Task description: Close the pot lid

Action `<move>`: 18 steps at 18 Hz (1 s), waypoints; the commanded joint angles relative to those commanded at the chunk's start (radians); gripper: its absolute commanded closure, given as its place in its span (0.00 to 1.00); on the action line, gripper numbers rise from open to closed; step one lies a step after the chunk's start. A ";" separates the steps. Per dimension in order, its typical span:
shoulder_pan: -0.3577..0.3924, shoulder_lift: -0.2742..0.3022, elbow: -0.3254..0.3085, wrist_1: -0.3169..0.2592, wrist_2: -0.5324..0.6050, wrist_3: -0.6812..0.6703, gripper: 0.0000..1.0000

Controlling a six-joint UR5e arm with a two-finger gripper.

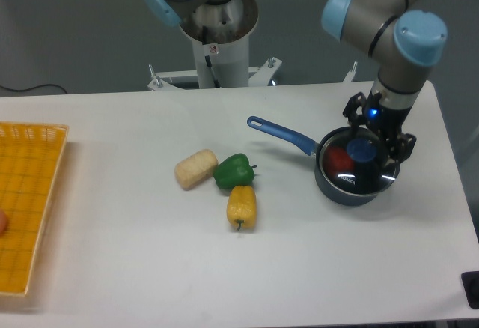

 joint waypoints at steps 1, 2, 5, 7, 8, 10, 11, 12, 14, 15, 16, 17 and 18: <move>0.000 0.017 -0.002 -0.015 0.003 0.000 0.00; 0.003 0.034 0.000 -0.041 0.003 0.002 0.00; 0.018 0.068 0.006 -0.138 0.038 0.058 0.00; 0.041 0.094 0.009 -0.176 0.092 0.157 0.00; 0.049 0.104 0.006 -0.183 0.107 0.211 0.00; 0.063 0.124 -0.001 -0.186 0.111 0.284 0.00; 0.066 0.135 -0.005 -0.193 0.111 0.291 0.00; 0.069 0.147 -0.003 -0.213 0.112 0.293 0.00; 0.119 0.163 -0.003 -0.244 0.112 0.330 0.00; 0.150 0.167 -0.002 -0.255 0.111 0.386 0.00; 0.184 0.170 0.000 -0.258 0.111 0.459 0.00; 0.217 0.170 0.000 -0.258 0.111 0.535 0.00; 0.244 0.172 0.000 -0.256 0.111 0.593 0.00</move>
